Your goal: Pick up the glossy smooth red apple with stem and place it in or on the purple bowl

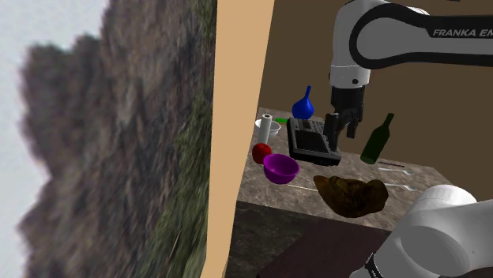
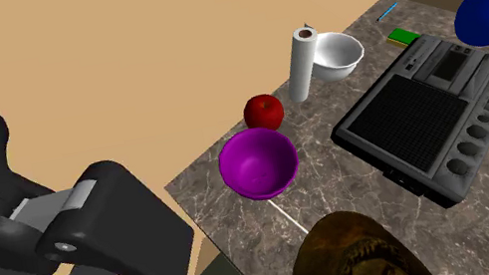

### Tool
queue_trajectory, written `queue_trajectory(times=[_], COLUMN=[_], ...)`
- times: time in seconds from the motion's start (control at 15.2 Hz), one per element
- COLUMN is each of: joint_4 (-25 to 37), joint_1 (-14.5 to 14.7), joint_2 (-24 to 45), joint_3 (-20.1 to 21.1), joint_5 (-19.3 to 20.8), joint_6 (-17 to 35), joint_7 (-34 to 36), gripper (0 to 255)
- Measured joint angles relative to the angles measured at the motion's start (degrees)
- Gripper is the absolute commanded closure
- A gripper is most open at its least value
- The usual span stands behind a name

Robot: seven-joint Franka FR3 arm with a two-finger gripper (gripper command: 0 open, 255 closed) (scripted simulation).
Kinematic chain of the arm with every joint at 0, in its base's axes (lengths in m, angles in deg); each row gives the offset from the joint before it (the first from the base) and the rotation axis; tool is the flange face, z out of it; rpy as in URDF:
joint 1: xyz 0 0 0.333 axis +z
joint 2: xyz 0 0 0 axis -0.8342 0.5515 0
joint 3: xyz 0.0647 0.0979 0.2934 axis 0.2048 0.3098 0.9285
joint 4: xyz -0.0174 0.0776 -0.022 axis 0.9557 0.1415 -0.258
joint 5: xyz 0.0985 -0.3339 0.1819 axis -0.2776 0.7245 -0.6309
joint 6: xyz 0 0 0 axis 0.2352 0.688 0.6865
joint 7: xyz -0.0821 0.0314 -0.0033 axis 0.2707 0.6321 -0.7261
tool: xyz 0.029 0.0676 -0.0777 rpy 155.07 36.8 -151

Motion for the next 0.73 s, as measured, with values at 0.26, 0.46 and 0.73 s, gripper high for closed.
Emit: queue_trajectory(times=[0.26,0.46,0.73], joint_4=[0.02,0.57,4.10], joint_1=[-0.79,-1.54,-2.73], joint_2=[3.71,8.75,17.61], joint_3=[-0.67,-1.07,-2.02], joint_5=[0.11,-0.22,-0.42], joint_6=[3.93,8.84,14.82], joint_7=[0.59,1.89,3.09], gripper=[0,0,0])
